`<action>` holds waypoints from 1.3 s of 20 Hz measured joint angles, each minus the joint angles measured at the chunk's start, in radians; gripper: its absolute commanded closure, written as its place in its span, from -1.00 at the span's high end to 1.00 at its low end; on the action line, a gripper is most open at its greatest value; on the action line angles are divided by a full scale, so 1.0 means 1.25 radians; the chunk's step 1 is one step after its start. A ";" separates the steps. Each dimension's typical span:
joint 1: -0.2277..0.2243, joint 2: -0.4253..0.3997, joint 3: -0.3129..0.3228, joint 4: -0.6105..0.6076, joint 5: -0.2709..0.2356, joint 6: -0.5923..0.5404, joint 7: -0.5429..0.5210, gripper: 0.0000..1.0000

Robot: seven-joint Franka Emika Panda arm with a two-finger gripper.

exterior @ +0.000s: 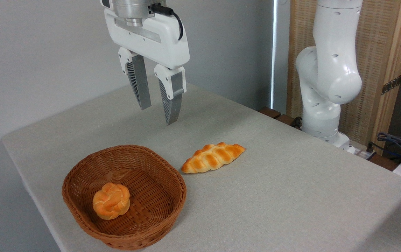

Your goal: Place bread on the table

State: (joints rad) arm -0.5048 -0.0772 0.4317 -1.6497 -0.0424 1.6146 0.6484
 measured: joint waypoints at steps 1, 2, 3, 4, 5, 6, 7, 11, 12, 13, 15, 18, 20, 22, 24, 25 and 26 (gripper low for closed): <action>0.000 0.001 0.000 0.000 0.000 0.000 0.000 1.00; 0.000 0.003 -0.001 0.000 0.000 0.000 0.000 1.00; 0.000 0.005 -0.002 0.000 0.000 0.000 0.000 1.00; 0.007 0.007 -0.009 0.000 0.000 0.000 0.000 1.00; 0.028 0.009 -0.031 0.000 0.000 0.000 0.000 1.00; 0.066 0.010 -0.071 0.000 0.000 0.000 0.000 1.00; 0.107 0.011 -0.115 0.000 0.000 0.000 0.000 1.00; 0.179 0.012 -0.183 0.000 0.000 0.000 0.000 1.00; 0.195 0.014 -0.195 0.000 0.000 0.000 0.000 1.00; 0.225 0.018 -0.221 0.000 0.000 0.000 0.000 1.00; 0.289 0.027 -0.282 0.000 0.000 0.000 0.000 1.00; 0.313 0.034 -0.304 0.012 0.000 0.000 0.000 1.00; 0.319 0.034 -0.302 0.020 0.000 0.000 0.000 1.00; 0.326 0.034 -0.295 0.023 0.000 0.000 0.000 1.00; 0.329 0.034 -0.295 0.023 0.000 0.000 0.000 1.00; 0.328 0.034 -0.295 0.023 0.000 0.000 0.000 1.00; 0.328 0.034 -0.295 0.023 0.000 0.000 0.000 1.00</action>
State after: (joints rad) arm -0.0943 -0.0350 0.0629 -1.6214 -0.0421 1.6143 0.6483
